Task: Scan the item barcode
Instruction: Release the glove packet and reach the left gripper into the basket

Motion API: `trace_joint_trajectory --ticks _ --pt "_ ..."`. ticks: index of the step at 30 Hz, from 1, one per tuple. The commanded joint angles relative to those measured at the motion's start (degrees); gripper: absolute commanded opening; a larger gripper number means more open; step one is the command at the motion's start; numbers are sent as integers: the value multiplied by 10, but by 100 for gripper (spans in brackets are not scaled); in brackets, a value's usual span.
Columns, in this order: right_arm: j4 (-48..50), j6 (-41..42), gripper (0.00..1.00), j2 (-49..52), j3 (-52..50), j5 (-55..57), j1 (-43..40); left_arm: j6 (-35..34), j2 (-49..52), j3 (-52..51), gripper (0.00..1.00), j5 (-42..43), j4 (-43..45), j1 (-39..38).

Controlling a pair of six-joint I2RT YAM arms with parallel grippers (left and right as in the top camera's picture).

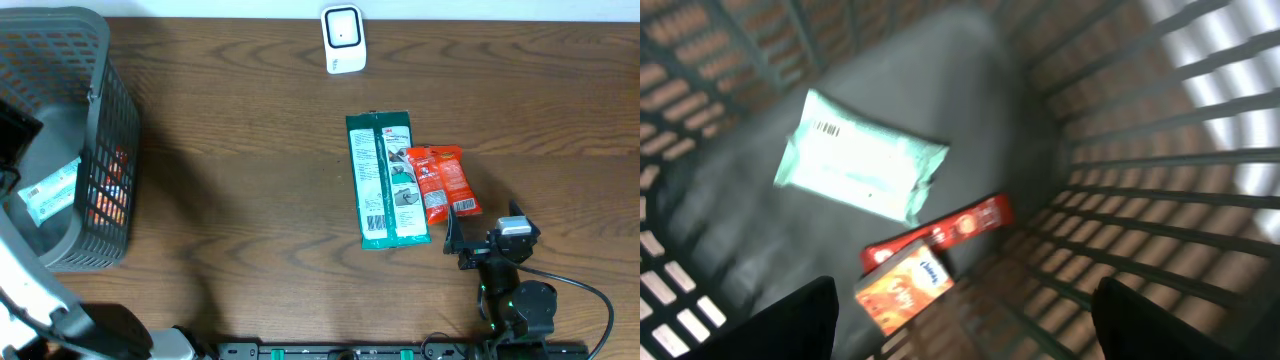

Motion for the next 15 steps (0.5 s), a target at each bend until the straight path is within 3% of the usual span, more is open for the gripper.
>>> trace_joint_trajectory --ticks 1,4,10,15 --pt "-2 -7 99 -2 -1 -2 -6 5 49 -8 82 -12 -27 6" --pt "-2 -7 99 -2 -1 -2 -6 5 89 -9 82 -58 -49 6" --pt "-2 -7 99 -2 -1 -2 -6 6 119 -45 82 -68 -46 5" --pt "-2 -7 99 -2 -1 -2 -6 5 119 -125 70 -68 3 -3"
